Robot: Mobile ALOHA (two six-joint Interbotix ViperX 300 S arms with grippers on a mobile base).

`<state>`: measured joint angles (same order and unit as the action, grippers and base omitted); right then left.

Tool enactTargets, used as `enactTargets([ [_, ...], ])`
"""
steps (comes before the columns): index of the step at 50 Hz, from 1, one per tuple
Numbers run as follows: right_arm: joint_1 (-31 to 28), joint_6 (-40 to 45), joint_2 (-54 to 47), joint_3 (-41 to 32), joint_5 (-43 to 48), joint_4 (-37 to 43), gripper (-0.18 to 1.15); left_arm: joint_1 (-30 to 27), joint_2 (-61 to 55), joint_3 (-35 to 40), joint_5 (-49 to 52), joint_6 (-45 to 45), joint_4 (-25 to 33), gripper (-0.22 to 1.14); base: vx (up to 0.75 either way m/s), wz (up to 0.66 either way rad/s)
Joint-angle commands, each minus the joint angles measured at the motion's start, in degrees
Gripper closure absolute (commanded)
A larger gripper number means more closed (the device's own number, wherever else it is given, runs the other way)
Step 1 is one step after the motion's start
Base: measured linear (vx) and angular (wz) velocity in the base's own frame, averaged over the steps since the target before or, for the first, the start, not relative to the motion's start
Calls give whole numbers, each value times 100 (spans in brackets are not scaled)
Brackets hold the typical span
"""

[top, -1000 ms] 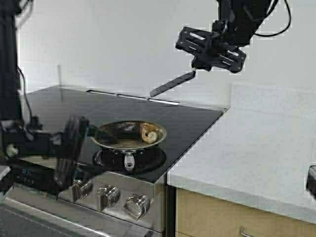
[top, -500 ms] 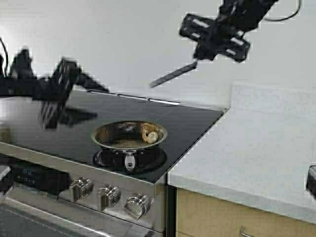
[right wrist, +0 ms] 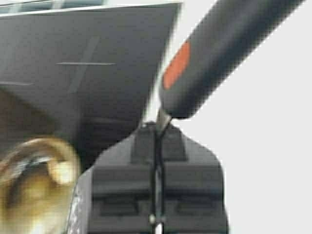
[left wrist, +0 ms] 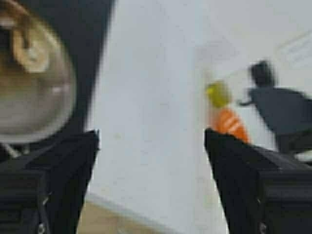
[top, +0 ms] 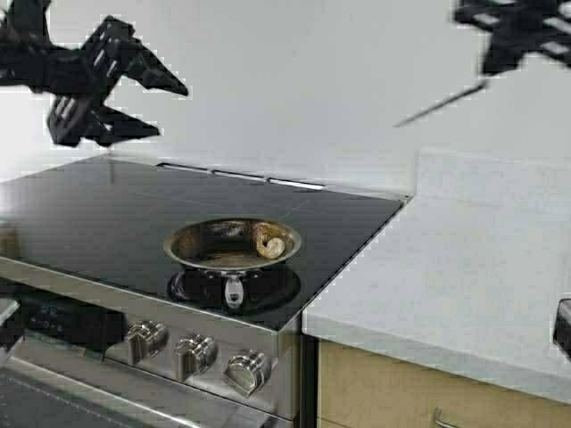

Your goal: Add oil to the pan and cook the shrimp and serve it

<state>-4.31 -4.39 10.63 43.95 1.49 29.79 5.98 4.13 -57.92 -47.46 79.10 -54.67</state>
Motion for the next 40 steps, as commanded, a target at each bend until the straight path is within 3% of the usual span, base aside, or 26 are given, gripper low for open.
enactTargets([
  [1, 923, -176, 246, -114, -809, -88, 90, 0, 624, 18, 650, 18, -255, -5, 0, 0],
  [12, 2443, -369, 123, -255, -2004, -756, 90, 9, 1661, -44, 2145, 18, -712, -2, 0, 0],
  [18, 3050, -369, -167, -378, -2522, -1143, 90, 9, 2224, -123, 2892, 9, -782, 9, 0, 0],
  [23, 3331, -360, -563, -457, -2918, -1354, 90, 0, 2637, -220, 3305, 9, -791, 36, 0, 0],
  [28, 3393, -378, -1099, -563, -3164, -1538, 90, 9, 2918, -343, 3542, -53, -809, 80, 0, 0],
  [32, 3401, -369, -1424, -624, -3313, -1696, 90, 0, 3085, -439, 3647, -114, -861, 103, 0, 0],
  [40, 3480, -334, -1995, -756, -3691, -2188, 90, 9, 3261, -545, 3762, -281, -1160, 85, 0, 0],
])
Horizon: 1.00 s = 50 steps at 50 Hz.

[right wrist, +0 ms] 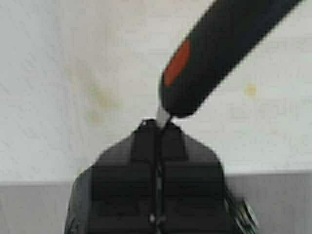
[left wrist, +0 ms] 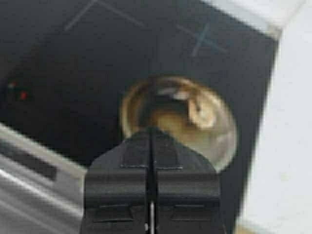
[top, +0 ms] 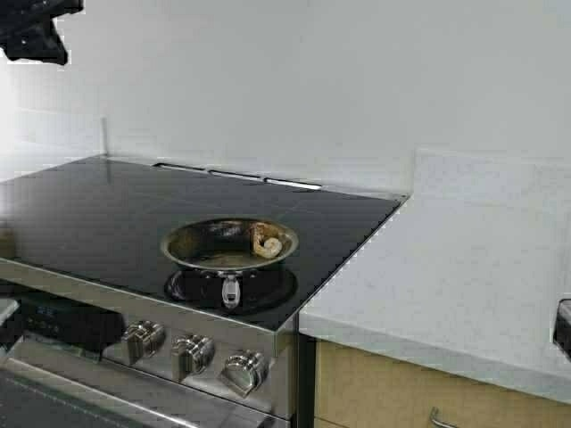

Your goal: Add oil to the pan and cook the shrimp and serve it

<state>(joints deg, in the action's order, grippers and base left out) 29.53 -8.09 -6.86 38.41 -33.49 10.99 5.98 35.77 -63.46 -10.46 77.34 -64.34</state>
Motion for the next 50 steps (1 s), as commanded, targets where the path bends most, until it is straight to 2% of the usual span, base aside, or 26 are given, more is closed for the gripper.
enactTargets([
  [1, 114, 44, -308, -202, -220, -343, 90, 0, 105, 9, 79, -141, -229, 85, 0, 0],
  [20, 475, 123, -1582, -448, -229, -545, 90, 9, 105, -35, 105, -246, -255, 89, 0, 0],
  [30, 475, 132, -1758, -466, -18, -536, 90, 9, 88, -26, 167, -255, -255, 89, 0, 0],
  [41, 545, 185, -2241, -879, -88, -501, 90, 0, 79, -35, 176, -264, -255, 89, 0, 0],
  [50, 694, 193, -2654, -1230, -211, -158, 90, 9, 62, -53, 176, -264, -255, 89, 0, 0],
])
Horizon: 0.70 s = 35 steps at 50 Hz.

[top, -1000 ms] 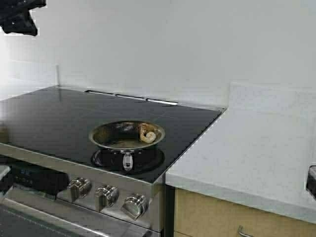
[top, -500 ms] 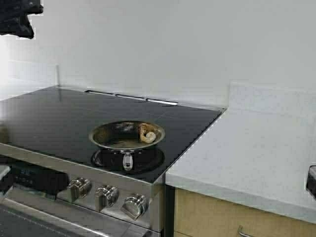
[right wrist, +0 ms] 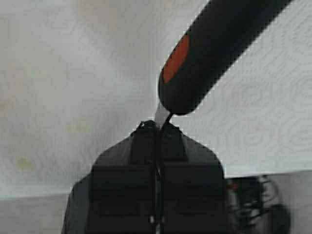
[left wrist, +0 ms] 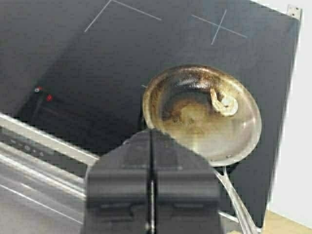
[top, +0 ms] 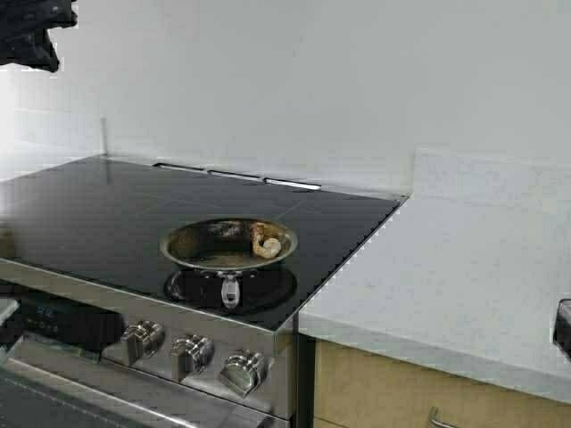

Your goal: Add oil to the pan and cook the shrimp and serve it

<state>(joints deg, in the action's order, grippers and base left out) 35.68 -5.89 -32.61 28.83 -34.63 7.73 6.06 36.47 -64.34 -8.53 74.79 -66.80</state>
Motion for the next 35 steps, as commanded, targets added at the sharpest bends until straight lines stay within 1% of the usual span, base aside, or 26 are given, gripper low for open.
enactTargets([
  [1, 88, -26, -114, -316, -132, 185, 90, 0, -18, 26, -18, -9, -9, 89, 0, 0],
  [10, 97, -53, -378, -642, -343, 202, 90, 0, -79, 35, -18, -9, 0, 89, 0, 0],
  [15, 97, -97, -439, -738, -316, 193, 89, 0, -79, 35, -18, -9, -9, 89, 0, 0],
  [20, 97, -88, -413, -756, -123, 211, 84, 0, -79, 26, 18, -18, -9, 89, 0, 0],
  [22, 97, -88, -404, -773, -97, 237, 77, 0, -79, 26, 26, -18, -9, 89, 0, 0],
  [24, 97, -88, -404, -817, -88, 255, 67, 0, -79, 35, 26, -44, -9, 89, 0, 0],
  [27, 97, -97, -404, -870, -97, 272, 47, 0, -79, 35, 26, -70, -9, 89, 0, 0],
  [32, 97, -97, -387, -905, -246, 281, 10, 0, -79, 35, 26, -70, 0, 89, 0, 0],
  [35, 97, -114, -387, -976, -431, 299, -7, 0, -79, 35, 26, -70, 0, 89, 0, 0],
])
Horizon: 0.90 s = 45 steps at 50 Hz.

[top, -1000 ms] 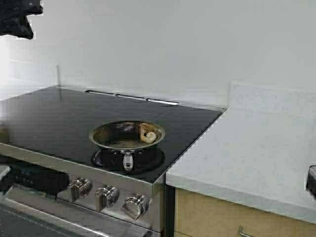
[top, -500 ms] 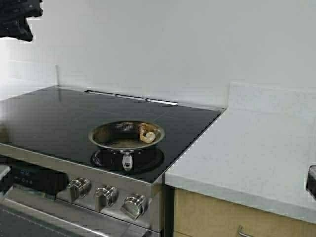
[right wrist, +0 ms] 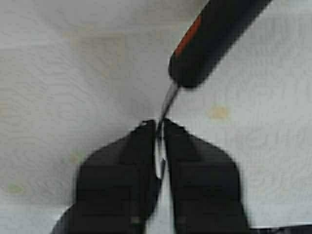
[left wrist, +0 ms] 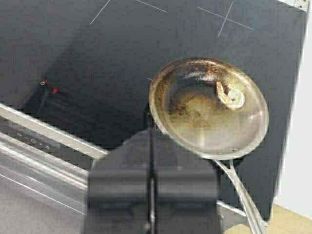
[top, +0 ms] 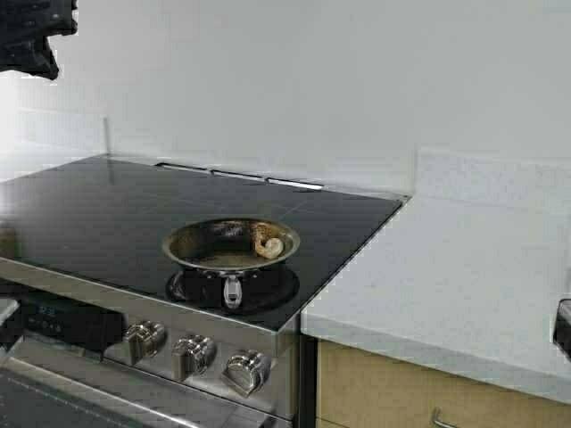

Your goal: Add oil to the pan and cook the shrimp and serve it

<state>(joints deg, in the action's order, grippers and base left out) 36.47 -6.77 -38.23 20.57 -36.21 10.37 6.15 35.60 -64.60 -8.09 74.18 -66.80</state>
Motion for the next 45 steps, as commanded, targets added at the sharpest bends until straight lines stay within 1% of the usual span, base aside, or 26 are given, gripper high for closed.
enactTargets([
  [1, 18, -26, 176, -167, -334, 35, -9, -9, 9, 53, -18, -9, 0, 89, 0, 0],
  [8, 18, -105, 220, -264, -668, 53, -6, -9, 9, 70, -18, -9, 0, 89, 0, 0],
  [26, 18, -79, 633, -352, -914, 26, -7, -9, 9, 62, -18, -9, 26, 89, 0, 0],
  [37, 18, 0, 923, -563, -923, 62, -7, -9, 9, 62, -18, -9, 26, 89, 0, 0],
  [45, 18, 44, 1248, -580, -923, 79, -7, -9, 9, 70, -18, -9, 26, 89, 0, 0],
])
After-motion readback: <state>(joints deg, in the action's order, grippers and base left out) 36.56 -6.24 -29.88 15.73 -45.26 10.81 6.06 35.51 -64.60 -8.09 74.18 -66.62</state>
